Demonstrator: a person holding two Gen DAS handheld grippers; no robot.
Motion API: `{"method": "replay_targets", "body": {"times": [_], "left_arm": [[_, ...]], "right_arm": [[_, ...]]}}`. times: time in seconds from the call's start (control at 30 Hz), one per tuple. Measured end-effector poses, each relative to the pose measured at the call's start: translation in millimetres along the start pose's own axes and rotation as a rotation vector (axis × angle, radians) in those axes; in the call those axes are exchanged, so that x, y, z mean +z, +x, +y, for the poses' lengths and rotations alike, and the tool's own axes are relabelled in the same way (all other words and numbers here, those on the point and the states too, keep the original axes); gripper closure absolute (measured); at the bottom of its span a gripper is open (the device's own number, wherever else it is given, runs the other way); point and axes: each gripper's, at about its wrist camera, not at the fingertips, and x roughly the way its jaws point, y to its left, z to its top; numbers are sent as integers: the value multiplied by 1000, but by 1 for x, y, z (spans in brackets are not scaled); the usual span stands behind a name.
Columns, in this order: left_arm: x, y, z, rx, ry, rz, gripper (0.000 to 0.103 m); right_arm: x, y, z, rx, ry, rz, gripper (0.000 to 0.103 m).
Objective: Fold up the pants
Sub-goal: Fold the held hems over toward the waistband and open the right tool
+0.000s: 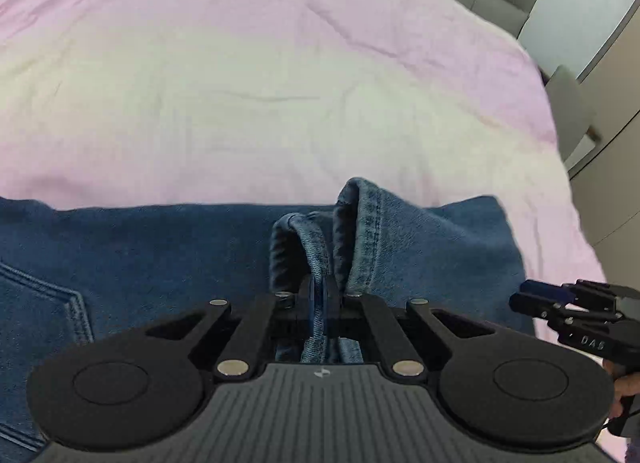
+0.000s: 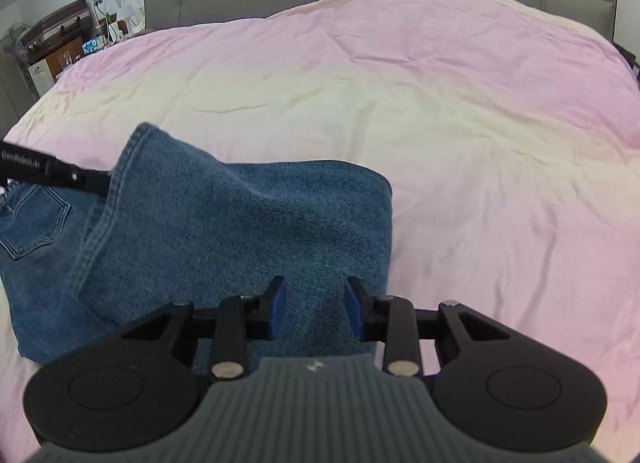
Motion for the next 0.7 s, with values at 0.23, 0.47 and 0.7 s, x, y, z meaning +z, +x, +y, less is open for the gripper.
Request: {"method": "replay_targets", "body": {"times": [0.23,0.47,0.7], "left_arm": [[-12,-17,22,-108,-80,-4,80],[-14,9,-3,-138,-8,-13,45],[-18,16,-13,-53,100,-165,36]], "right_arm": [[-17,66,44,98,-33,74,66],[-14,67,45,134,15,71,68],[-16,36,41,124,-56,97,69]]}}
